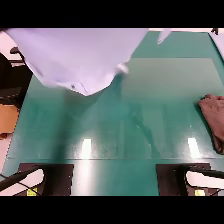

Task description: Fold the shirts.

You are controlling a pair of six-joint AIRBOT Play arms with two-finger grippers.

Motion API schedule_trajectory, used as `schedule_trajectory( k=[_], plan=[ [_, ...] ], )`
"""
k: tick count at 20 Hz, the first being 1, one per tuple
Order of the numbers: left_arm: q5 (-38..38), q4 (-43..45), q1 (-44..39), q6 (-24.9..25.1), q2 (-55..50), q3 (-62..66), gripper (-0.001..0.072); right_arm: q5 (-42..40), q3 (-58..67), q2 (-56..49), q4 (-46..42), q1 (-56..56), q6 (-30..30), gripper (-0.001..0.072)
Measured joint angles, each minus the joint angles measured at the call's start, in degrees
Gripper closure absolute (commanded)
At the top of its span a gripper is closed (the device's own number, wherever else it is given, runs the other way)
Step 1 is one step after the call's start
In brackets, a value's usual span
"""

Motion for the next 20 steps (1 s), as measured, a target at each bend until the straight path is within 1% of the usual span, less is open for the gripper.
schedule_trajectory(
  k=[2, 4, 5, 6, 8, 10, 13, 15, 17, 20],
  plan=[
    [-0.9, -0.5, 0.0, -0.1, 2.8, 1.7, 0.0689, 2.1, 0.5, 6.4, -1.0, -5.2, -0.6, 0.0696],
    [-1.7, -1.7, 0.0, -0.2, 4.6, 2.0, 0.0689, 6.7, -1.1, 11.7, -2.8, -9.2, -1.4, 0.0697],
    [-2.3, -2.8, 0.0, -0.2, 5.1, 1.3, 0.0689, 7.2, -2.5, 13.9, -3.5, -10.7, -1.5, 0.0697],
    [-2.6, -3.2, 0.0, -0.1, 5.5, 0.2, 0.0689, 9.2, -5.0, 16.3, -5.1, -11.9, -1.6, 0.0696],
    [-3.2, -5.2, -0.2, 0.6, 6.0, -3.5, 0.0688, 10.4, -12.2, 21.6, -7.2, -13.5, -1.9, 0.0695],
    [-2.3, -5.6, -2.1, 2.6, 6.0, -9.2, 0.0688, 10.9, -22.5, 26.1, -8.6, -13.6, -2.2, 0.0696],
    [1.2, -5.7, -9.1, 6.5, 3.6, -20.3, 0.0687, 6.4, -39.2, 31.7, -10.2, -11.8, -3.0, 0.0694],
    [5.9, -4.0, -14.4, 8.9, 0.1, -27.4, 0.0687, 1.7, -49.6, 33.4, -10.7, -10.2, -3.1, 0.0694],
    [12.2, -3.0, -18.9, 10.9, -5.4, -32.6, 0.0687, -4.0, -57.5, 33.3, -10.3, -8.8, -4.0, 0.0693],
    [21.0, -2.1, -22.8, 12.5, -15.2, -36.2, 0.0687, -13.3, -65.4, 28.3, -10.4, -7.2, -6.2, 0.0693]
  ],
)
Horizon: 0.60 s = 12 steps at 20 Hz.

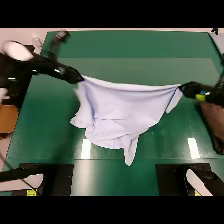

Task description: Fold the shirts.

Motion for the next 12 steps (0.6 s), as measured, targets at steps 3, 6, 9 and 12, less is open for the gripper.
schedule_trajectory(
  k=[3, 6, 9, 12],
  plan=[
    [4.5, -0.3, -1.8, 0.1, -7.9, -1.4, 0.0686, -5.7, -2.4, -8.0, 0.3, 0.1, -1.1, 0.0578],
    [6.5, -0.4, -2.4, -0.9, -11.7, -1.4, 0.0469, -3.2, 0.2, -16.6, 0.6, -0.9, -2.4, 0.0134],
    [6.8, -0.3, -2.1, -2.8, -12.4, 0.9, 0.0109, 1.9, 4.9, -22.1, 0.7, -2.3, -3.9, 0.0132],
    [6.1, 0.0, 0.5, -6.0, -9.3, 3.5, 0.0108, 4.1, 11.0, -23.1, 1.0, -5.2, -4.6, 0.0132]
  ],
)
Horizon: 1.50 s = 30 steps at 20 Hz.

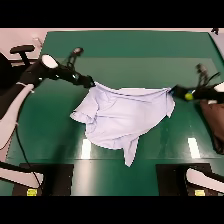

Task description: Fold the shirts.

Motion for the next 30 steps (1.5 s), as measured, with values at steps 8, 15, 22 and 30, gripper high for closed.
schedule_trajectory(
  k=[8, 15, 22, 30],
  plan=[
    [-3.9, 0.5, 13.7, -8.0, 21.3, -7.9, 0.0012, 3.9, 9.3, 3.8, -0.4, -12.4, -0.6, 0.0132],
    [-7.0, -11.6, 15.5, -10.9, 39.0, -41.7, 0.0012, 4.2, 10.4, 4.8, -0.2, -13.2, -0.6, 0.0133],
    [-1.0, -18.2, 6.3, -14.6, 43.3, -59.4, 0.0012, 2.7, 10.5, 4.9, -0.3, -8.0, -0.7, 0.0133],
    [8.0, -17.0, 2.2, -20.2, 42.3, -65.3, 0.0012, 2.7, 10.5, 4.9, -0.4, -6.1, -0.7, 0.0133]
  ],
)
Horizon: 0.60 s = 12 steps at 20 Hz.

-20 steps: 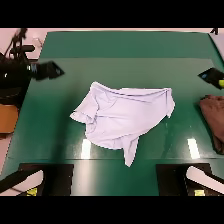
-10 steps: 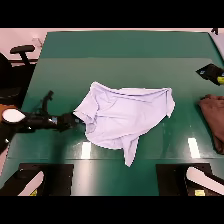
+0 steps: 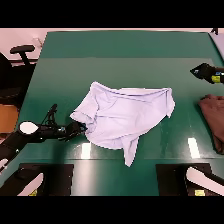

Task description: Fold the shirts.

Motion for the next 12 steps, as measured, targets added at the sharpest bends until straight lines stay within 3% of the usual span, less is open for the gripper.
schedule_trajectory(
  k=[11, 12],
  plan=[
    [-0.7, -7.5, -0.3, 7.0, -8.1, -0.5, 0.0014, 0.6, 0.0, 0.0, 0.1, 0.1, 0.0, 0.0134],
    [-0.8, -7.7, -0.3, 7.5, -8.2, -0.5, 0.0047, 0.6, 0.0, 0.0, 0.1, 0.1, 0.0, 0.0134]
  ],
)
